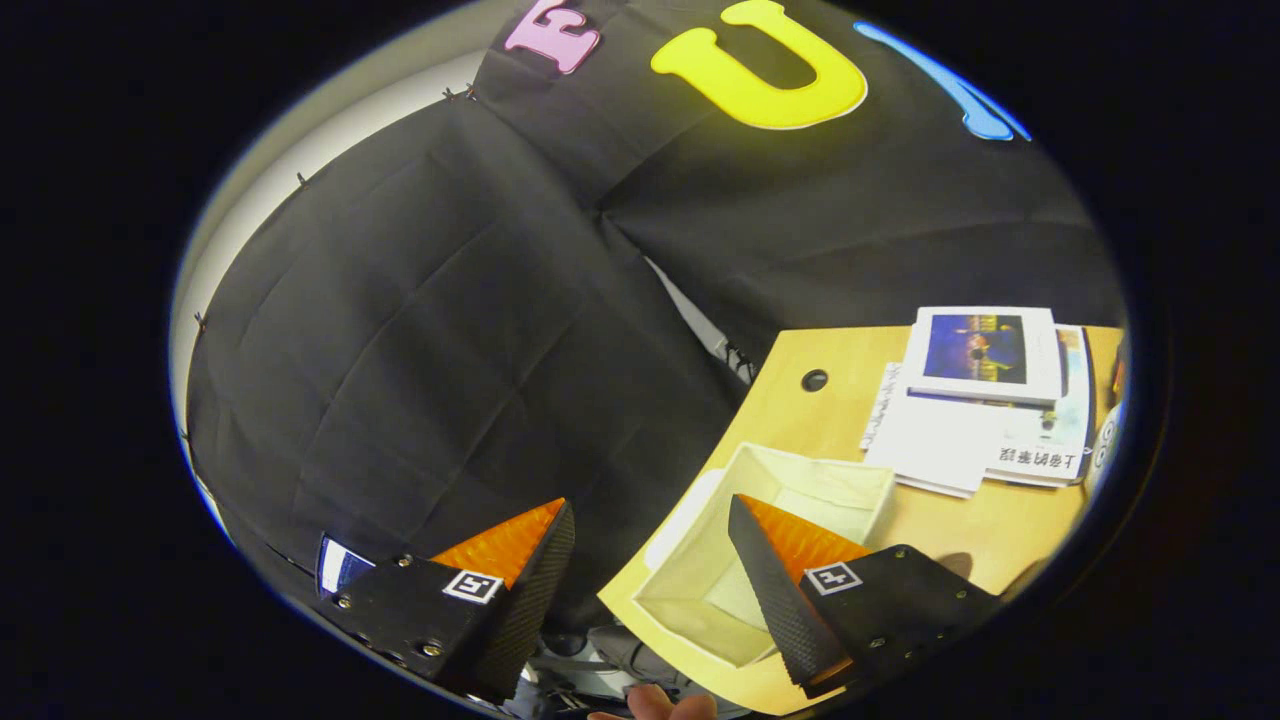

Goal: Open the storage box then place both shoes into the box .Put the left shoe in first, then the right shoe, with the right side of both shoes facing outward in a uniform manner.

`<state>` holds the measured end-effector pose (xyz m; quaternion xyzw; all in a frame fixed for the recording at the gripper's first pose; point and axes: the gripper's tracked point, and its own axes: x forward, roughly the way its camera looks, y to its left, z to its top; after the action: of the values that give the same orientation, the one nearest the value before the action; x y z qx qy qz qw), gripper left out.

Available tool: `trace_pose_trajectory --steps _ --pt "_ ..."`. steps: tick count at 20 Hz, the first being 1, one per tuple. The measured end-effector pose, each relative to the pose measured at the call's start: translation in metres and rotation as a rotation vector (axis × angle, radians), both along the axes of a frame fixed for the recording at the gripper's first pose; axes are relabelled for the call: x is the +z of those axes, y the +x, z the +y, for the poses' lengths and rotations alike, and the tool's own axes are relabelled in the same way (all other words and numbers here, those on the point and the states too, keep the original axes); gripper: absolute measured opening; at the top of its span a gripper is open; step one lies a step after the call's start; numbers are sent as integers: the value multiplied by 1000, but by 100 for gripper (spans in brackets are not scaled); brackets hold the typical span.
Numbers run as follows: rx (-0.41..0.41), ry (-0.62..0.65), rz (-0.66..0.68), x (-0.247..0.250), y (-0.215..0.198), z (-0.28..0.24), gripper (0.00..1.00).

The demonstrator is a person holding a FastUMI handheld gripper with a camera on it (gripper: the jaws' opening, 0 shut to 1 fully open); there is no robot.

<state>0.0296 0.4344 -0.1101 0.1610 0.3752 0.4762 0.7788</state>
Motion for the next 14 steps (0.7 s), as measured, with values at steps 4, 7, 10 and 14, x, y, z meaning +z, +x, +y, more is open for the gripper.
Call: trace_pose_trajectory --steps 4,7,10,14 --pt "-72 -45 -38 -14 11 -44 94" --pt "-138 -84 -37 -33 17 -76 94" --pt "-182 -137 -43 -59 19 -108 94" --pt "-203 -222 -29 -98 12 -138 94"
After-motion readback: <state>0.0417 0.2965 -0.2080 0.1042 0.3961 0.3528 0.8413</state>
